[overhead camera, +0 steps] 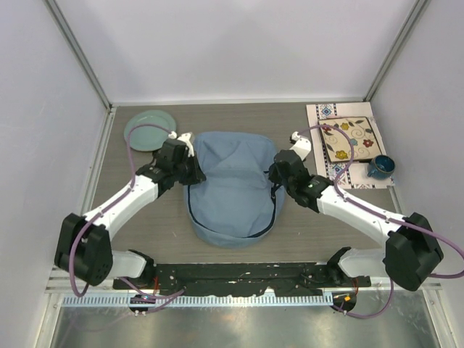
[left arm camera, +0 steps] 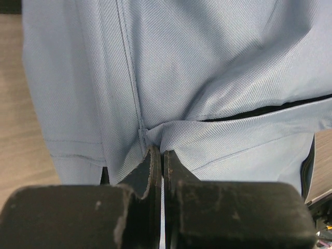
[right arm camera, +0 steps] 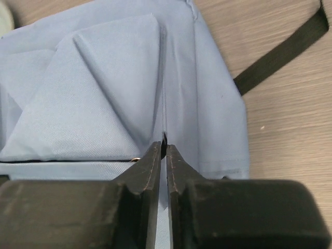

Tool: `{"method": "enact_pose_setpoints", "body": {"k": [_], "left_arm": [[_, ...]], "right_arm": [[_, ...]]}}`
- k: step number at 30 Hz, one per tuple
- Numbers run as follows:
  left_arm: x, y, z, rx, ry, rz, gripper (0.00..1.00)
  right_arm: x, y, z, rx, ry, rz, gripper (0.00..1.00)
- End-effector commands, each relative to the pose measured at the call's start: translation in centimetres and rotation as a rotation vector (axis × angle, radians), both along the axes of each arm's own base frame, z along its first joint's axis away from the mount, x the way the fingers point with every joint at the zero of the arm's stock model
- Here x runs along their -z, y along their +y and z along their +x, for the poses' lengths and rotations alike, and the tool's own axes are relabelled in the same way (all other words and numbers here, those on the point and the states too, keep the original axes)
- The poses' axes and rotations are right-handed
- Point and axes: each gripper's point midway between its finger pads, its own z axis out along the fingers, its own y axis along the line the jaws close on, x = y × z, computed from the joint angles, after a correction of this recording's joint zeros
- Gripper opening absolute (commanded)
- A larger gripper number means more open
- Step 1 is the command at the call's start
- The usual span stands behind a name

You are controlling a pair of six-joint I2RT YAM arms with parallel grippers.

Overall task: Pack the student bag
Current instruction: Zip the student bag at the center of the board.

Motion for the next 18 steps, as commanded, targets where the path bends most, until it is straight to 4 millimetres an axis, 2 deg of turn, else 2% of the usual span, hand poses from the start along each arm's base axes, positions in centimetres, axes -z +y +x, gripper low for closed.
{"method": "enact_pose_setpoints", "body": {"k": [1,2,3,4,7,8,9,10,11,12,14,15,16,17,18], "left_arm": [[-5.3,-1.4,4.9,-0.005,-0.159,-0.048,0.09],[-5.4,-1.3,4.9,-0.016,-0.156,-0.048,0.14],[-5.4,-1.1,4.9,-0.025,-0.157,-0.045,0.21],[-5.9,-0.8,4.6,-0.032,-0.167,-0.043,0.41],[-5.8,1.1,3.5,-0.089,-0.172,0.009,0.73],[-6.8,2.2,2.8,-0.118,-0.198,0.027,0.8],[-6.8,3.4,2.5,-0.157,-0.21,0.063,0.86],[-7.4,4.2,2.2,-0.18,-0.233,0.078,0.99],[-8.4,5.0,1.5,-0.2,-0.264,0.083,1.0],[-8.3,5.8,1.2,-0.217,-0.271,0.098,1.0],[-8.6,6.8,0.7,-0.234,-0.291,0.112,1.0],[-7.8,7.4,0.7,-0.247,-0.273,0.12,1.0],[-7.2,7.4,0.5,-0.242,-0.253,0.113,1.0],[-5.8,7.5,0.4,-0.242,-0.215,0.118,1.0],[-5.0,7.4,0.4,-0.242,-0.19,0.11,1.0]], "right_arm": [[-1.9,-3.5,2.2,0.114,-0.056,-0.025,0.21],[-2.0,-4.4,2.8,0.118,-0.056,-0.042,0.26],[-2.3,-4.4,3.0,0.097,-0.051,-0.033,0.32],[-3.1,-4.7,3.5,0.104,-0.062,-0.035,0.47],[-4.7,-7.4,4.0,0.154,-0.093,-0.06,0.71],[-4.9,-8.1,4.0,0.166,-0.095,-0.064,0.73],[-5.4,-9.3,4.1,0.186,-0.102,-0.067,0.75],[-5.3,-9.2,3.9,0.164,-0.09,-0.051,0.75],[-4.8,-9.4,3.7,0.157,-0.067,-0.051,0.75],[-4.6,-9.5,3.6,0.152,-0.055,-0.038,0.75],[-3.2,-8.2,2.7,0.095,-0.001,0.027,0.76],[-2.7,-7.4,2.3,0.065,0.019,0.065,0.76],[-1.0,-6.1,1.1,0.031,0.077,0.136,0.76],[-0.6,-5.2,0.9,0.005,0.084,0.181,0.76],[1.7,-5.0,-0.2,-0.002,0.137,0.207,0.76]]}}
